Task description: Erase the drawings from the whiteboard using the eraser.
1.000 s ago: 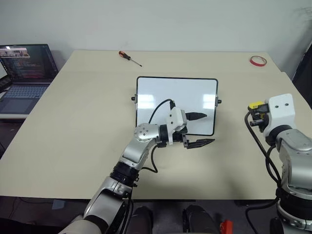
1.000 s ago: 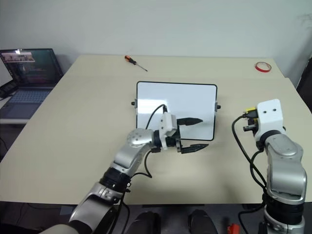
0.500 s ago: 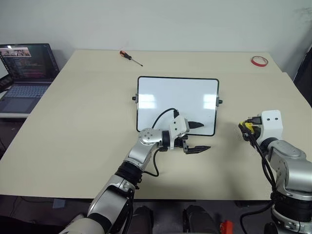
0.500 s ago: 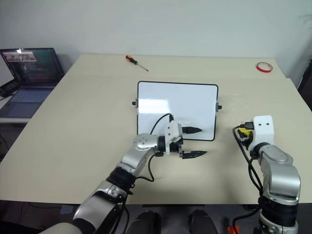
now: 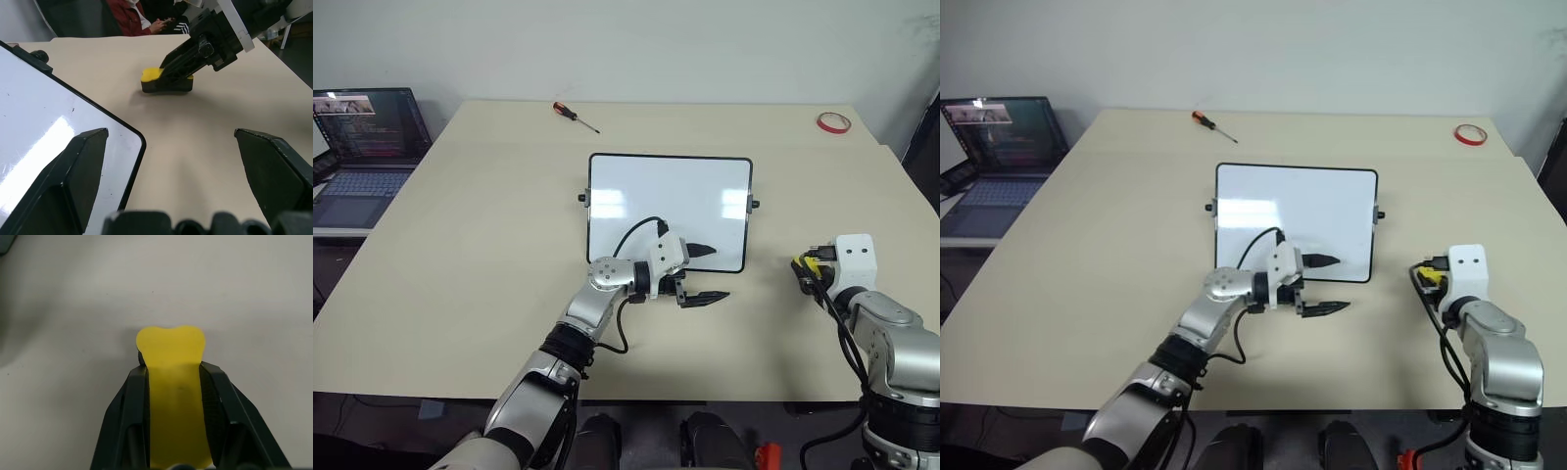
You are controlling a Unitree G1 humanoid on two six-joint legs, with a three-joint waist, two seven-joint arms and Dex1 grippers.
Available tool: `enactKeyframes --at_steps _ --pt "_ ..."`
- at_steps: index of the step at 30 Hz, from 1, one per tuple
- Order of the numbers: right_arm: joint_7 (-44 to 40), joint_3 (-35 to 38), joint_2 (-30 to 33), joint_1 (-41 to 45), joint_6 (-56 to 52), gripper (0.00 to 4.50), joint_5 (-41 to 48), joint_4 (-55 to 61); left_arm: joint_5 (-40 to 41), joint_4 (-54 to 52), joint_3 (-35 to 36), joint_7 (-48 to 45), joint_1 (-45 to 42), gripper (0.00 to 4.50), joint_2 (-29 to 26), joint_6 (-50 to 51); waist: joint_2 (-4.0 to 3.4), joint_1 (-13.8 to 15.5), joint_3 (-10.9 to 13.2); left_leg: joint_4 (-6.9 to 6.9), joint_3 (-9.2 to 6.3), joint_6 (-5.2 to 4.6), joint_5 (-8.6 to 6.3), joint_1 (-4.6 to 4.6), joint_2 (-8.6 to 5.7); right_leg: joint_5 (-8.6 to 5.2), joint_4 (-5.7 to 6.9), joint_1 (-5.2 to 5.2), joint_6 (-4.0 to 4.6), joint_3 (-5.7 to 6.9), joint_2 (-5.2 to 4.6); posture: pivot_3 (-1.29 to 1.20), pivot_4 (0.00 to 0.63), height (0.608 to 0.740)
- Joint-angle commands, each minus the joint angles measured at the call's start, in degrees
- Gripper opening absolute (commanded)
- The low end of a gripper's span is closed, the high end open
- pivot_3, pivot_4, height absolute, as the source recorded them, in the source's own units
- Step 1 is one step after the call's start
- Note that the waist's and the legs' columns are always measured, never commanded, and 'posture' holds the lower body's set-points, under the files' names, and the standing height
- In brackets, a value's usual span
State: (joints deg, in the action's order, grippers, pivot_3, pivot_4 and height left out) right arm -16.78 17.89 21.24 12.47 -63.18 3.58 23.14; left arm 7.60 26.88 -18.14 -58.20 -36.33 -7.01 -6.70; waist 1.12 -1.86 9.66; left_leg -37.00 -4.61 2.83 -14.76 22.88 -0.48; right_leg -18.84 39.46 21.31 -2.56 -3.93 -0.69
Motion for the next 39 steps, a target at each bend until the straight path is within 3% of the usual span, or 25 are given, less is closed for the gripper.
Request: enactKeyframes --at_steps 1,13,14,39 --pt "0.87 0.54 0.53 0.70 1.29 1.09 0.88 0.19 0.14 -1.84 0.48 -0.26 -0.82 4.50 0.26 -0.22 0.00 0.00 0.00 0.00 0.00 0.00 0.00 0.00 0.00 0.00 0.00 0.00 0.00 0.00 0.00 0.00 0.150 0.740" --pt "2.71 0.29 0.57 1.71 3.30 1.09 2.09 -2.66 0.27 -2.25 0.68 -0.35 -1.04 4.50 -0.12 0.25 0.00 -0.01 0.00 0.00 0.00 -0.01 0.01 0.00 0.00 0.00 0.03 0.00 0.00 0.00 0.00 0.00 0.150 0.740" --pt "2.88 0.43 0.64 1.73 3.30 1.42 2.26 -2.56 0.29 -2.42 0.67 -0.34 -1.04 4.50 -0.13 0.36 0.00 -0.01 0.00 0.00 0.00 -0.01 0.01 0.00 0.00 0.00 0.03 0.00 0.00 0.00 0.00 0.00 0.150 0.740" --pt "4.88 1.05 2.00 2.26 3.78 1.42 2.88 -2.93 0.35 -2.76 0.68 -0.58 -1.58 4.50 -0.30 0.86 -0.01 -0.01 -0.01 -0.02 0.01 -0.02 0.01 0.00 0.00 0.00 0.06 0.00 0.00 -0.01 0.00 0.00 0.150 0.740"
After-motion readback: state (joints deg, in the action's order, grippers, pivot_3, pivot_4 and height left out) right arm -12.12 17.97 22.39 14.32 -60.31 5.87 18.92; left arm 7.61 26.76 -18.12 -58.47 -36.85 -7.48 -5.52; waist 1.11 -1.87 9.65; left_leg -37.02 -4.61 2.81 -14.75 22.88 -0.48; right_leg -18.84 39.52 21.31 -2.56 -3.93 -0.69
